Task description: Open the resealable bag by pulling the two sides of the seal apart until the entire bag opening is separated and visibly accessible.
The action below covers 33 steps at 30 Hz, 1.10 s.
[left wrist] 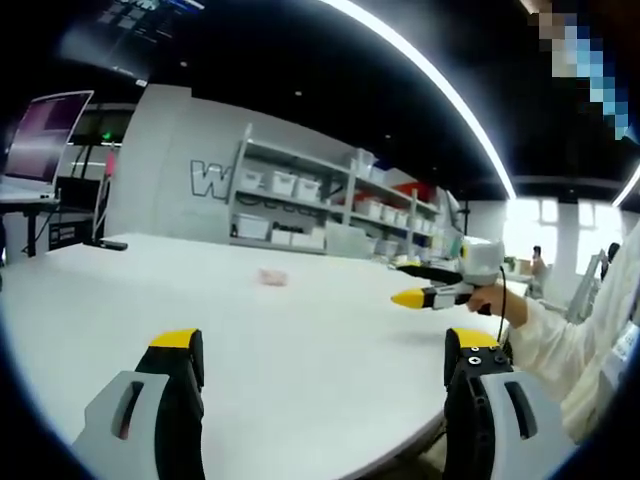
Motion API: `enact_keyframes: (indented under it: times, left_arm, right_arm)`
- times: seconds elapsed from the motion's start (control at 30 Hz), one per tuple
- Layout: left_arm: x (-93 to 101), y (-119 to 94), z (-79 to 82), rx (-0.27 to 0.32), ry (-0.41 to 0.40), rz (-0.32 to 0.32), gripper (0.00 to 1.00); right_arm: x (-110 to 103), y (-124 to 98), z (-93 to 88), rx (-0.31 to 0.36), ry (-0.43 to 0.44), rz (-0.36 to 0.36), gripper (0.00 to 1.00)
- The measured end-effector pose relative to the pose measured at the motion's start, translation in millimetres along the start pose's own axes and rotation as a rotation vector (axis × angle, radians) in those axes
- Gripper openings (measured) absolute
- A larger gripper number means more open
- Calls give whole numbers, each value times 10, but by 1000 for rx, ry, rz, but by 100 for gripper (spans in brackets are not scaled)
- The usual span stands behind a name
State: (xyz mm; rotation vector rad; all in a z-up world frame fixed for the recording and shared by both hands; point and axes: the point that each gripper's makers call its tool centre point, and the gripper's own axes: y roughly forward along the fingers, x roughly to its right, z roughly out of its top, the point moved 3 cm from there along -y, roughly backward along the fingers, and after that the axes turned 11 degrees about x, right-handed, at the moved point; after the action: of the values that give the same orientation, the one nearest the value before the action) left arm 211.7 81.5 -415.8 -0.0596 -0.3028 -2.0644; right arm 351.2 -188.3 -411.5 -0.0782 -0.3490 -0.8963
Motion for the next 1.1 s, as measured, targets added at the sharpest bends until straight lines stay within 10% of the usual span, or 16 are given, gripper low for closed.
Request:
enact_keyframes:
  times: [1.1]
  left_arm:
    - [-230,-72,-16,-2,21,55,99]
  right_arm:
    - [-228,-421,114,33,4,-36,73]
